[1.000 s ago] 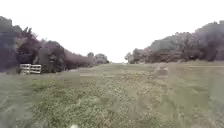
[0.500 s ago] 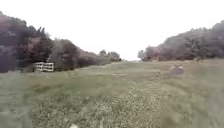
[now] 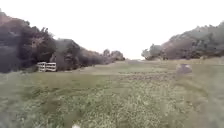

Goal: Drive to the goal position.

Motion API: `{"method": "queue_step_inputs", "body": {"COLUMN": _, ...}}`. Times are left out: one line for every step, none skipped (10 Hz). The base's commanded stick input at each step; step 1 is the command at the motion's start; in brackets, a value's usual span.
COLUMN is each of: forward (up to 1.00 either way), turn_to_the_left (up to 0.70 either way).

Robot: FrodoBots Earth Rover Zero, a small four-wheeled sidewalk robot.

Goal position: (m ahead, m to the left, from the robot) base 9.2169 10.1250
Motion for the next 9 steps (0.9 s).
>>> {"method": "queue_step_inputs", "body": {"forward": 0.85, "turn_to_the_left": 0.00}}
{"method": "queue_step_inputs", "body": {"forward": 0.85, "turn_to_the_left": 0.00}}
{"method": "queue_step_inputs", "body": {"forward": 0.85, "turn_to_the_left": 0.00}}
{"method": "queue_step_inputs", "body": {"forward": 0.85, "turn_to_the_left": 0.00}}
{"method": "queue_step_inputs", "body": {"forward": 0.85, "turn_to_the_left": 0.00}}
{"method": "queue_step_inputs", "body": {"forward": 0.85, "turn_to_the_left": 0.00}}
{"method": "queue_step_inputs", "body": {"forward": 0.85, "turn_to_the_left": 0.00}}
{"method": "queue_step_inputs", "body": {"forward": 0.85, "turn_to_the_left": 0.00}}
{"method": "queue_step_inputs", "body": {"forward": 0.85, "turn_to_the_left": 0.00}}
